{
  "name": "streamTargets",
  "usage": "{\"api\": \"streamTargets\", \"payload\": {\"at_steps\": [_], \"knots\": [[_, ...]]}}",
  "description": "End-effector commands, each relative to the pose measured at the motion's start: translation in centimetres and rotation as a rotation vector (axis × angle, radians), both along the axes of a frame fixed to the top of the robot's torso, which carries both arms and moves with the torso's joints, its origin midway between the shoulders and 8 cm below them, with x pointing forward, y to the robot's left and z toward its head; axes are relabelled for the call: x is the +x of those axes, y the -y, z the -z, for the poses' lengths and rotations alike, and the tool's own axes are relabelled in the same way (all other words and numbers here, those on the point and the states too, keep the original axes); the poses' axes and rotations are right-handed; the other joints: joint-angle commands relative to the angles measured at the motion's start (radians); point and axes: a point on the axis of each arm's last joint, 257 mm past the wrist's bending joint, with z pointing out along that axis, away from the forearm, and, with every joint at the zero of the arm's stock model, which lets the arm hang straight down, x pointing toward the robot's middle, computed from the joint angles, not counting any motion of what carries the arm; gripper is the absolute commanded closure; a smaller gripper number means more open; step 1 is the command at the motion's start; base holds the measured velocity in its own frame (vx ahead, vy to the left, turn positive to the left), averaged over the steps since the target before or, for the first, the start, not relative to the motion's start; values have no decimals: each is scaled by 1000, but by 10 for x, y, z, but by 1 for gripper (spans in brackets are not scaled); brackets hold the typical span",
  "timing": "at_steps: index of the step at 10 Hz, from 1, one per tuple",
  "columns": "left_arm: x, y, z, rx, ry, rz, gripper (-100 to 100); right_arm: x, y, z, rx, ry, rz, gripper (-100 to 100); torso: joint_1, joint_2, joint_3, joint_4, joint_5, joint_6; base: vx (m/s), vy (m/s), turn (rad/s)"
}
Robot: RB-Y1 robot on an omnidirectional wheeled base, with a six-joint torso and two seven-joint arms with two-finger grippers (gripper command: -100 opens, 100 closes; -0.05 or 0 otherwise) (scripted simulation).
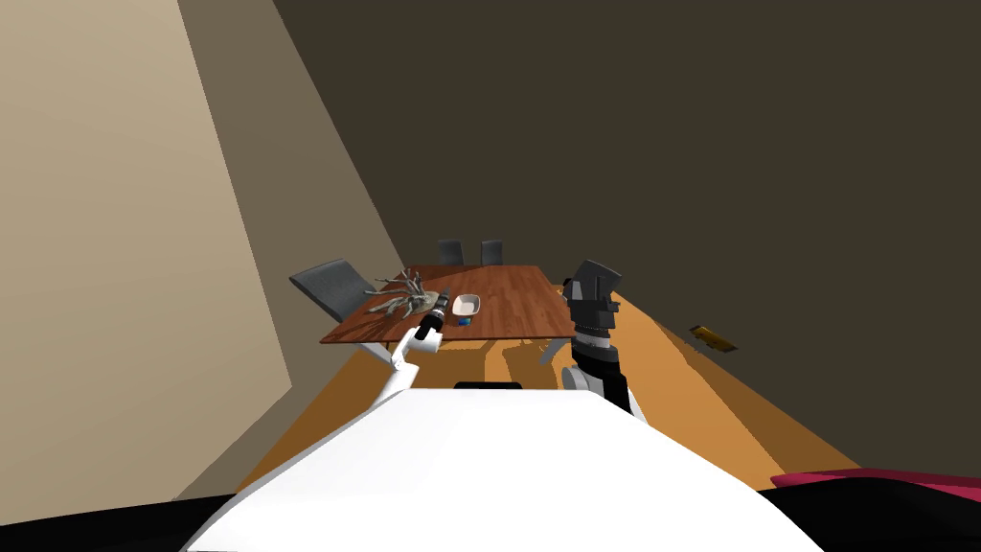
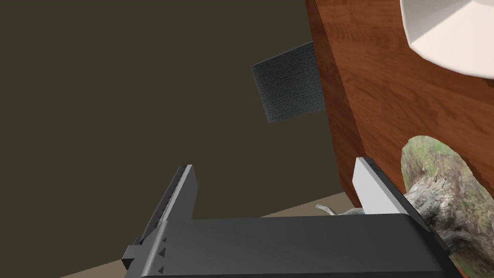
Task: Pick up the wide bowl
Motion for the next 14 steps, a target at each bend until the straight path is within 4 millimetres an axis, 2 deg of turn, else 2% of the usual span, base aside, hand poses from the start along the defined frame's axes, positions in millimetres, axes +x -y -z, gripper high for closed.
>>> {"api": "streamTargets", "payload": {"at_steps": [1, 3, 4, 8, 9, 14], "knots": [[2, -2, 25, -15, -74, -15, -100, 0, 0, 0, 0, 0, 0, 0, 0, 0, 0, 0, 0, 0, 20, -1, -17], [2, -4, 53, -37, -160, -34, -100, 0, 0, 0, 0, 0, 0, 0, 0, -1, -1, 0, 0, 0, 34, -2, -9], [1, -5, 57, -36, -174, -37, -100, 0, 0, 0, 0, 0, 0, 0, 0, -2, -1, 0, 0, 0, 28, -7, -1], [-8, -7, 114, -81, -345, -78, -100, 0, 0, 0, 0, 0, 0, 0, 0, -2, -1, 0, 0, 0, 41, -7, -1], [-8, -7, 114, -81, -346, -78, -100, 0, 0, 0, 0, 0, 0, 0, -1, -2, -1, -1, 0, 0, 37, -11, -2], [-30, 2, 170, -145, -525, -115, -100, 0, 0, 0, 0, 0, 0, 0, -1, -3, -2, -1, 0, 0, 50, -11, 4]]}}
